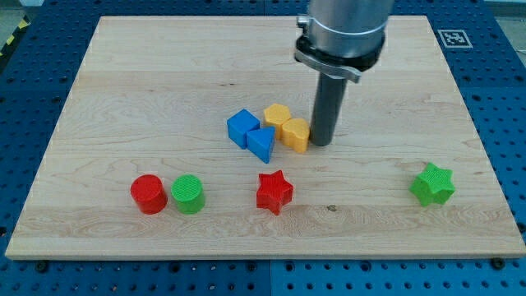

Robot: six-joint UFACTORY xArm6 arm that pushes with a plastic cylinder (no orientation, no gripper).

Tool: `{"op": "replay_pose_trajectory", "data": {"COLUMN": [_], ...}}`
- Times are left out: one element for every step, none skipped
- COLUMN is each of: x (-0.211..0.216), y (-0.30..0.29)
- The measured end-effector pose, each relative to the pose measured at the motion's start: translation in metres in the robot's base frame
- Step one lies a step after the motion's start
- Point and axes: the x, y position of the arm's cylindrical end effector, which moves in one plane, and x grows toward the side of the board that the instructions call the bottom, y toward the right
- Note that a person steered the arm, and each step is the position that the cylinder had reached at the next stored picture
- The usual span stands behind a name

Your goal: Push the green star towards red star

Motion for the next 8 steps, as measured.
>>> {"op": "replay_pose_trajectory", "data": {"x": [0.0, 0.0, 0.0, 0.003, 0.046, 0.071, 0.075, 0.075], "y": [-0.005, 0.004, 0.065, 0.14, 0.178, 0.178, 0.178, 0.177]}}
